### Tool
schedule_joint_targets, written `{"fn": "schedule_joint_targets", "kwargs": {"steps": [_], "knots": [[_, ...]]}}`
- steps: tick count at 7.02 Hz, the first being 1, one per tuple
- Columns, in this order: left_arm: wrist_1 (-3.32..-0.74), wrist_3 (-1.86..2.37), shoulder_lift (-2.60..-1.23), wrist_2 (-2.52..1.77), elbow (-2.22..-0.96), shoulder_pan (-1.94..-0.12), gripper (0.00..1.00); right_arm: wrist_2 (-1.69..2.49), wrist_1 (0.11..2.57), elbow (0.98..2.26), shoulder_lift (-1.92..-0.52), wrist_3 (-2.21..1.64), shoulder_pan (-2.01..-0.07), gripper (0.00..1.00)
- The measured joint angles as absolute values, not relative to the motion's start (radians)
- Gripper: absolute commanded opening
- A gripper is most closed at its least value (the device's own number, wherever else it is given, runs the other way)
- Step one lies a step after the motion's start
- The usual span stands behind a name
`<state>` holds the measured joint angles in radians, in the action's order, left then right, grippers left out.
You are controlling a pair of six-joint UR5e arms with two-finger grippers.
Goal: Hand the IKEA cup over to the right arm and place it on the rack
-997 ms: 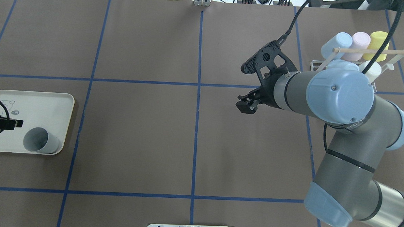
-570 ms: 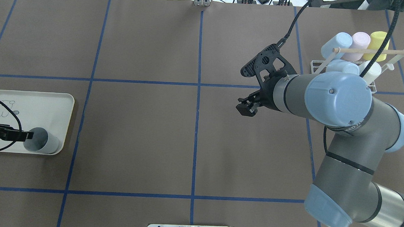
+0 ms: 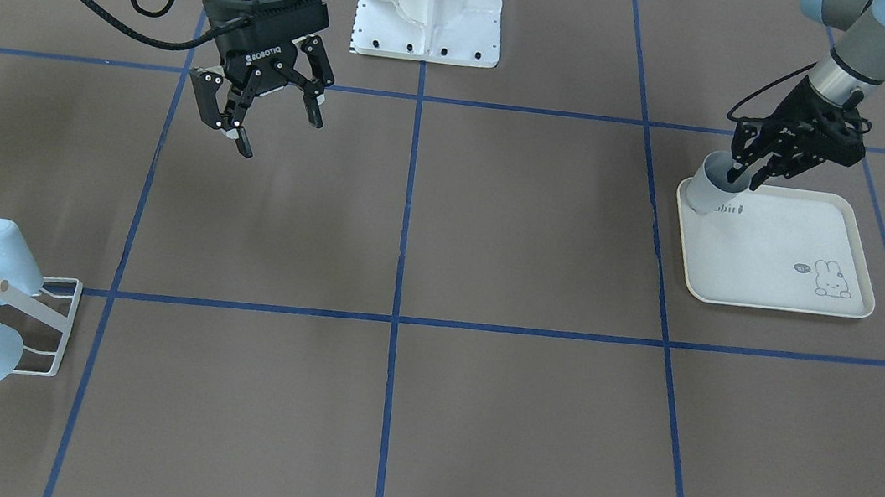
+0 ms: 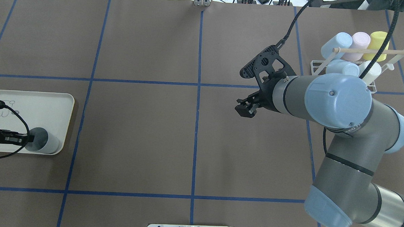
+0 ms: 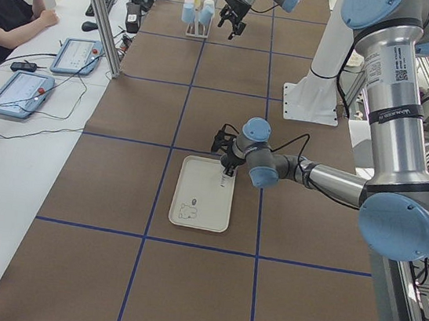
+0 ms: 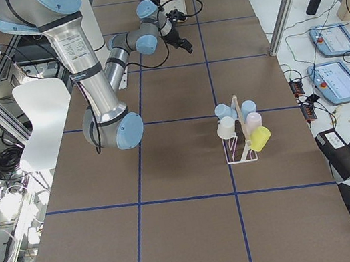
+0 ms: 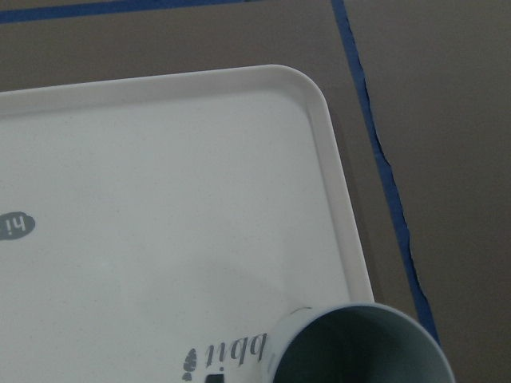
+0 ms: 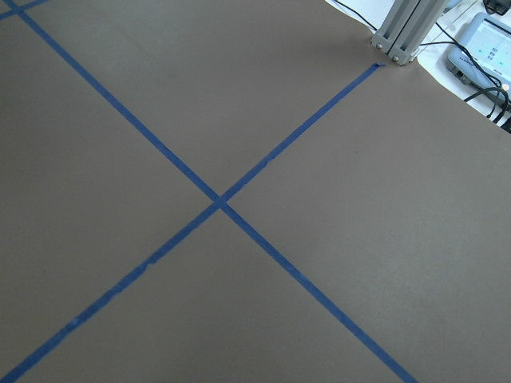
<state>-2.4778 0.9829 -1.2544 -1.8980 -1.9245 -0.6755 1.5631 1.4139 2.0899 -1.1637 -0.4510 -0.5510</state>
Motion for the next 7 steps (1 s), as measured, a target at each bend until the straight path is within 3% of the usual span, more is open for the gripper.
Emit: {"fn": "schedule_joint_targets", "kwargs": {"steps": [4, 7], "knots": [[-2.467, 0.879, -1.246, -1.930, -1.938, -0.819, 0.00, 1.563, 1.375, 2.082, -1.157, -0.444, -0.544, 0.99], [-2.438, 0.814, -1.377, -2.141, -1.969, -1.008, 0.00, 1.563, 0.857, 1.902, -1.168, -0.425, -0.493, 0.98]]}}
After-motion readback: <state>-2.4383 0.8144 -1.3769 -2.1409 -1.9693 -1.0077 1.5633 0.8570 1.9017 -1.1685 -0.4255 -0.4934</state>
